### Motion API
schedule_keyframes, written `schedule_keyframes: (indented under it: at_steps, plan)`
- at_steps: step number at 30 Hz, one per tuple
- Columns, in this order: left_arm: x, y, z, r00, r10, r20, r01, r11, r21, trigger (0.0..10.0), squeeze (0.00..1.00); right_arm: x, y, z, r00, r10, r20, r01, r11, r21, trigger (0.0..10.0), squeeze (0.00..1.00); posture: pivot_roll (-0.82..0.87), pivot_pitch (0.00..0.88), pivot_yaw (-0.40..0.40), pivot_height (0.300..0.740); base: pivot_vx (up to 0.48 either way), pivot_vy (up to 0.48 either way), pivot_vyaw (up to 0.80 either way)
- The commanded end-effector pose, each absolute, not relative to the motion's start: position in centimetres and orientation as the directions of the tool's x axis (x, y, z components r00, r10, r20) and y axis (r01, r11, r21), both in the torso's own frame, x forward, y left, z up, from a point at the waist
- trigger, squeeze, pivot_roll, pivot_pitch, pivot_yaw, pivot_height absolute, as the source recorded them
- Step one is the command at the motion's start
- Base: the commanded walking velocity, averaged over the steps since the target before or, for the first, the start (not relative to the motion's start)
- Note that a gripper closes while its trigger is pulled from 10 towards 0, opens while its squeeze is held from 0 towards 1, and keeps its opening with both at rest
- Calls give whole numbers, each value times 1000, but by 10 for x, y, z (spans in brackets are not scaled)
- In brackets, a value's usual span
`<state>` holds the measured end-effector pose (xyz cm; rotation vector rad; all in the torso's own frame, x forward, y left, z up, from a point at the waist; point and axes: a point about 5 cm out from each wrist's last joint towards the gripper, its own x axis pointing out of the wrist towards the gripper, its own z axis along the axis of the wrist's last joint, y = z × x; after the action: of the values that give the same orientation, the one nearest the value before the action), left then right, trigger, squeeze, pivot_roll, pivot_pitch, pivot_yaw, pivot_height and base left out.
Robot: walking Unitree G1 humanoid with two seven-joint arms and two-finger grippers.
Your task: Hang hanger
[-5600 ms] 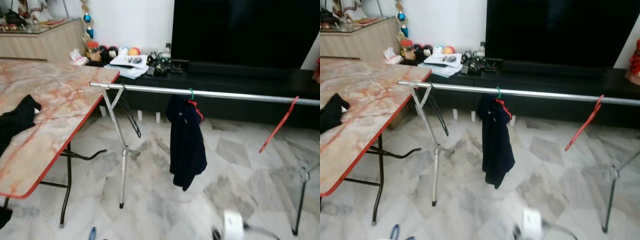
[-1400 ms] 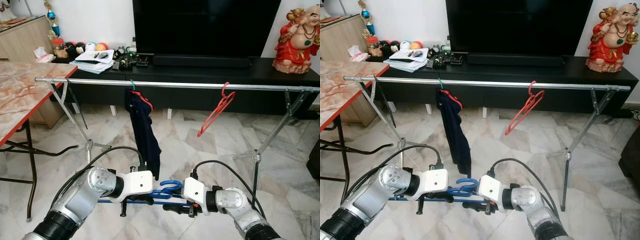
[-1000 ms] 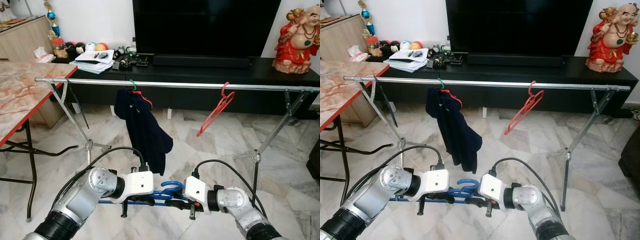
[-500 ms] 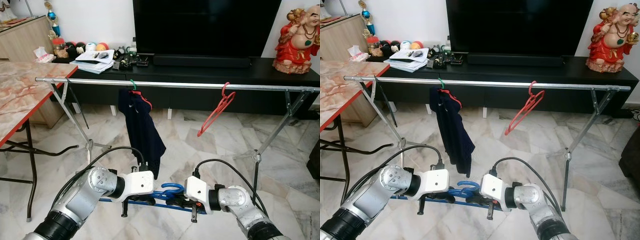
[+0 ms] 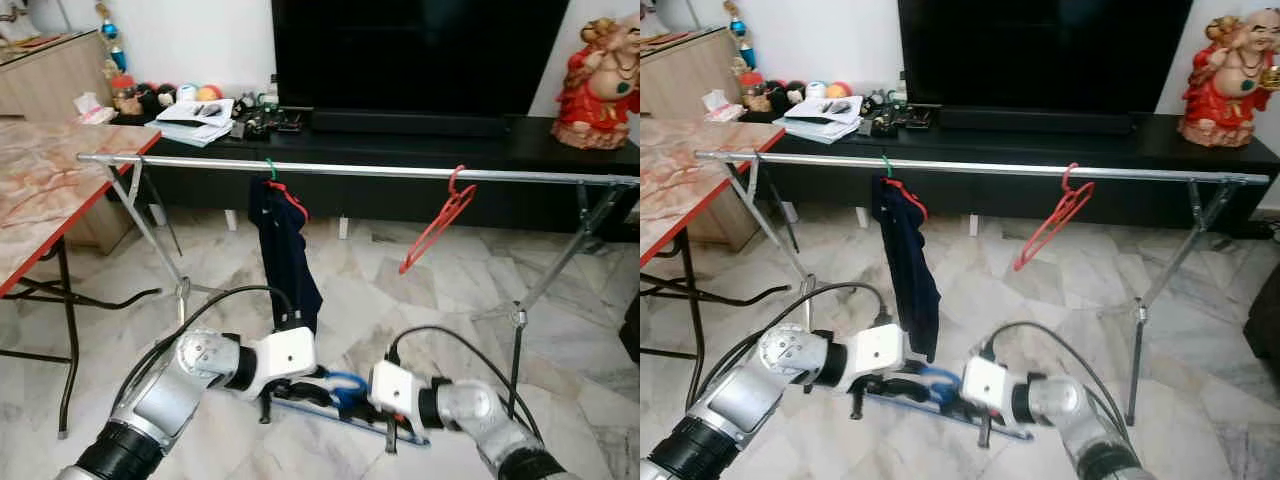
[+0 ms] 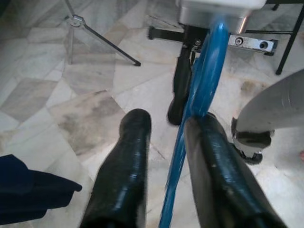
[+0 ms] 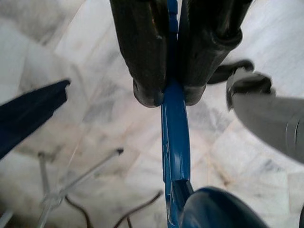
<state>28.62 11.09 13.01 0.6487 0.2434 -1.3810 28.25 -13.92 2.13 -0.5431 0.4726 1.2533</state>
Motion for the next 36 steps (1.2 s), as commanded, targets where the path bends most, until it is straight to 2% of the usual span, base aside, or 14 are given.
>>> schedule_keyframes:
  at_steps: [1, 7, 12, 15, 16, 17, 20, 21, 23, 27, 30, 31, 33, 36]
  plan:
    - [284, 118, 131, 189, -826, -531, 964, 54, 260, 10000, 1000, 280, -142, 17, 245, 734, -633, -968, 221, -118, 0, 0, 112, 0, 24, 740, 0, 0, 0]
    - [275, 136, 124, 166, -789, -592, 978, 56, 200, 10000, 1000, 272, -150, 3, 281, 683, -674, -952, 290, -103, 0, 0, 112, 0, 24, 740, 0, 0, 0]
    - [278, 166, 111, 252, -688, -681, 965, 126, 229, 10000, 1000, 266, -157, -6, 313, 647, -696, -935, 339, -106, 0, 0, 116, 0, 25, 740, 0, 0, 0]
    - [291, 202, 84, 519, -553, -652, 852, 393, 345, 10000, 996, 271, -166, -10, 507, 545, -668, -808, 570, -148, 0, 0, 120, 0, 25, 740, 0, 0, 0]
    - [294, 212, 74, 608, -481, -632, 781, 508, 364, 10000, 129, 273, -168, -12, 558, 503, -659, -755, 638, -152, 0, 0, 119, 0, 23, 740, 0, 0, 0]
    - [294, 220, 64, 663, -414, -624, 714, 599, 362, 10000, 0, 274, -171, -13, 604, 459, -651, -691, 708, -142, 0, 0, 119, 0, 21, 740, 0, 0, 0]
    - [273, 240, 23, 721, -243, -649, 542, 782, 309, 10000, 0, 273, -172, -18, 697, 364, -618, -507, 859, -66, 0, 0, 109, 0, 23, 740, 0, 0, 0]
    - [273, 240, 23, 721, -243, -649, 542, 782, 309, 10000, 0, 273, -172, -18, 697, 364, -618, -507, 859, -66, 0, 0, 109, 0, 23, 740, 0, 0, 0]
    - [250, 248, -7, 729, -126, -673, 373, 897, 236, 10000, 0, 270, -166, -22, 726, 349, -592, -447, 894, -20, 0, 0, 109, 0, 22, 740, 0, 0, 0]
    - [209, 251, -46, 655, -18, -755, 203, 967, 154, 10000, 0, 266, -155, -26, 748, 319, -582, -392, 920, 0, 0, 0, 97, 0, 19, 740, 0, 0, 0]
    - [186, 249, -63, 599, 19, -801, 156, 978, 140, 10000, 0, 262, -152, -31, 749, 281, -600, -357, 934, -8, 0, 0, 92, 3, 17, 740, 0, 0, 0]
    - [179, 248, -67, 580, 29, -814, 157, 977, 147, 10000, 0, 261, -152, -33, 751, 260, -607, -337, 941, -14, 549, 0, 92, 3, 17, 740, 0, 0, 0]
    - [158, 247, -79, 524, 62, -850, 113, 983, 142, 10000, 0, 262, -153, -33, 769, 197, -608, -260, 966, -15, 10000, 0, 98, 10, 16, 740, 0, 0, 0]
    - [144, 244, -87, 474, 78, -877, 74, 989, 128, 10000, 0, 267, -154, -29, 797, 144, -586, -183, 983, -8, 10000, 0, 91, 16, 17, 740, 0, 0, 0]
